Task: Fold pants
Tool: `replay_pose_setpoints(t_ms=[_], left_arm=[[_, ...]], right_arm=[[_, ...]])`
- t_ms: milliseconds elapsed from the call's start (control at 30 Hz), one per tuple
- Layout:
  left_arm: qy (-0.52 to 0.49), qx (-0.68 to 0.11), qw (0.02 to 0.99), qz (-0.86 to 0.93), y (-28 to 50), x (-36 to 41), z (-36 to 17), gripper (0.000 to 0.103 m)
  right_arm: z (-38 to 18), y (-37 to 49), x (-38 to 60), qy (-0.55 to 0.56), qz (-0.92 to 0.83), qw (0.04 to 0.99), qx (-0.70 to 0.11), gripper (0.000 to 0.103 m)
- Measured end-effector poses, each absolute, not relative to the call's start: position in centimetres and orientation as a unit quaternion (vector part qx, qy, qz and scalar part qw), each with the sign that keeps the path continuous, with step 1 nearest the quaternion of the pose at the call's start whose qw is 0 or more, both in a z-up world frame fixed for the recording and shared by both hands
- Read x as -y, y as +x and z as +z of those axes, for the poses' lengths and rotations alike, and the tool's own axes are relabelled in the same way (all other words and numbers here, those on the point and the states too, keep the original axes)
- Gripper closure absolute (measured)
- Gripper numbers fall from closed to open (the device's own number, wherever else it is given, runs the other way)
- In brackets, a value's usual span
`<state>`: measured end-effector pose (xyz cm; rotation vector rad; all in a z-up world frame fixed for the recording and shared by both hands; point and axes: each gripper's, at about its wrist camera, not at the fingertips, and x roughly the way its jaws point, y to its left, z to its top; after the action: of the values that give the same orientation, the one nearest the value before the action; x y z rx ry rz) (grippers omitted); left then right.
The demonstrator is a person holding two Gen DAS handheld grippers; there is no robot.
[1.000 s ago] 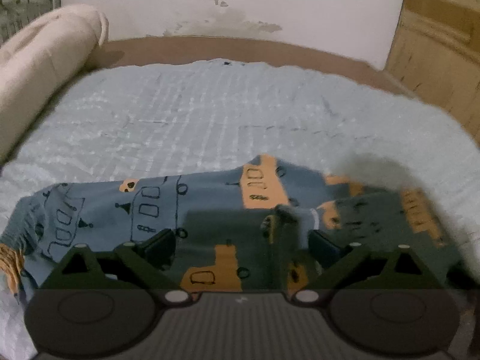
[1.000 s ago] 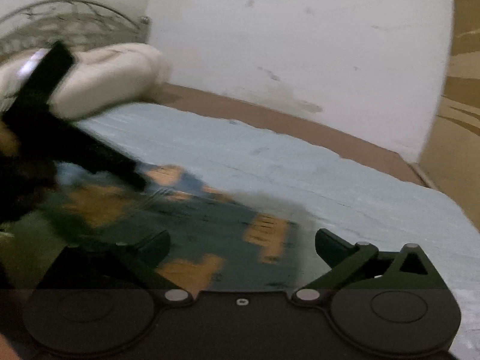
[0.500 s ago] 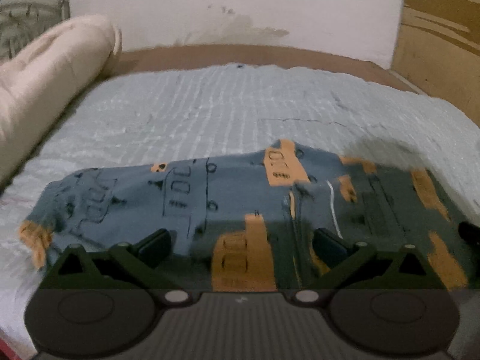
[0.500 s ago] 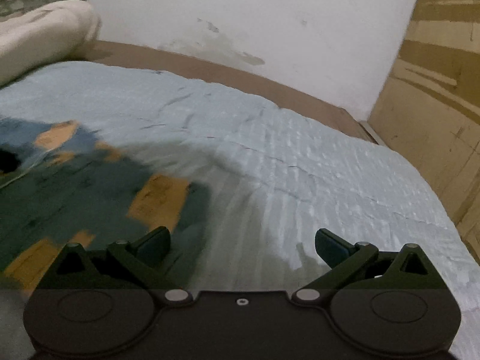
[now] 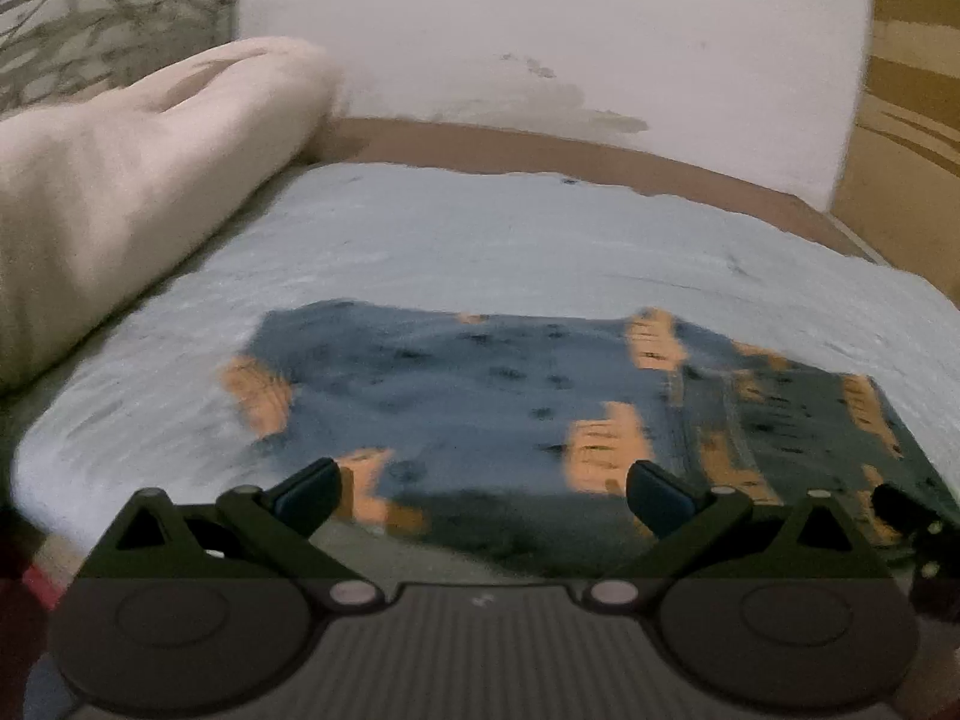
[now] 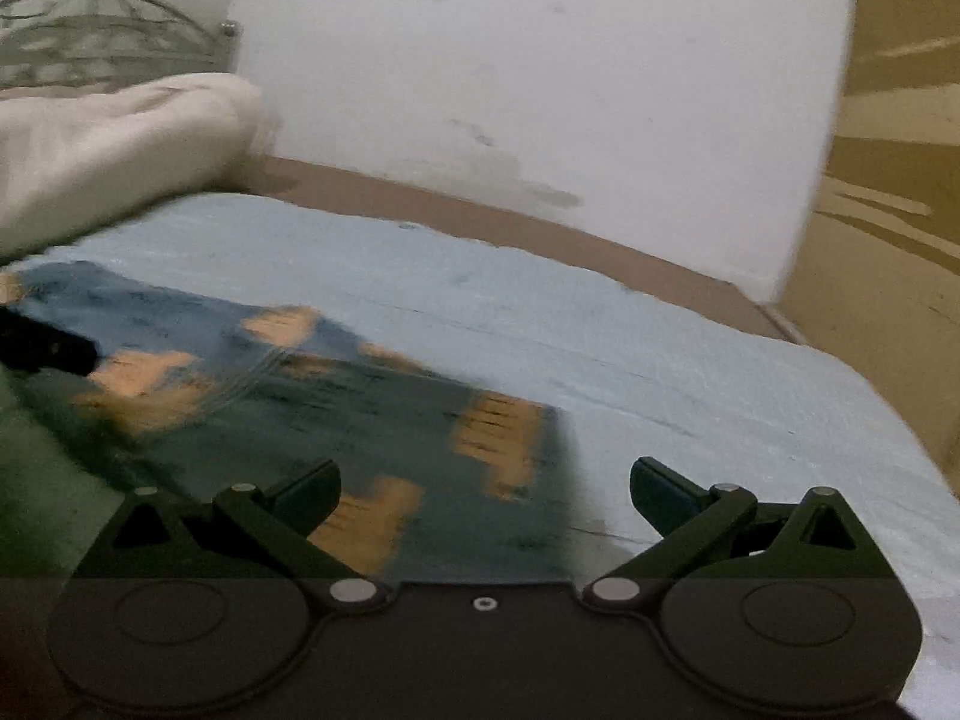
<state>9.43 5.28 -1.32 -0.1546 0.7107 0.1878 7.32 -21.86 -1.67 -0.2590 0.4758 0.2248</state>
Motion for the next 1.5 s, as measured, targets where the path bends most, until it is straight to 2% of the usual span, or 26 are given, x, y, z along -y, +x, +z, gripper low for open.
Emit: replay_pose_setpoints(t_ms=[267,467,633,833,1300,1500], left_arm=[[-0.112,-0.326,0.925,0.159,9.2,-11.8,-1.1,0.0],[-0.114,-0.313,0.932,0.141,12.1,-15.0,-4.1,0.0],[-0.13,-0.319,0.93,0.13,12.5,-15.3,-5.8,0.0],[-0.143,-0.313,0.931,0.123,11.9,-15.5,-6.0,0.0],[-0.276,-0.266,0.92,0.084,10.4,-17.7,-5.5,0.001],[-0.322,-0.243,0.908,0.112,9.5,-18.4,-5.5,0.022]], right_arm=[[-1.3,7.8,14.5,-0.146,0.156,0.952,-0.217,0.001],[-2.3,10.5,13.0,-0.178,0.108,0.95,-0.235,0.001],[-4.2,10.9,13.1,-0.175,0.101,0.949,-0.241,0.001],[-5.4,9.6,12.5,-0.207,0.087,0.954,-0.197,0.001],[-5.7,9.5,12.5,-0.198,0.087,0.958,-0.188,0.001],[-5.7,9.4,12.6,-0.195,0.087,0.959,-0.188,0.001]])
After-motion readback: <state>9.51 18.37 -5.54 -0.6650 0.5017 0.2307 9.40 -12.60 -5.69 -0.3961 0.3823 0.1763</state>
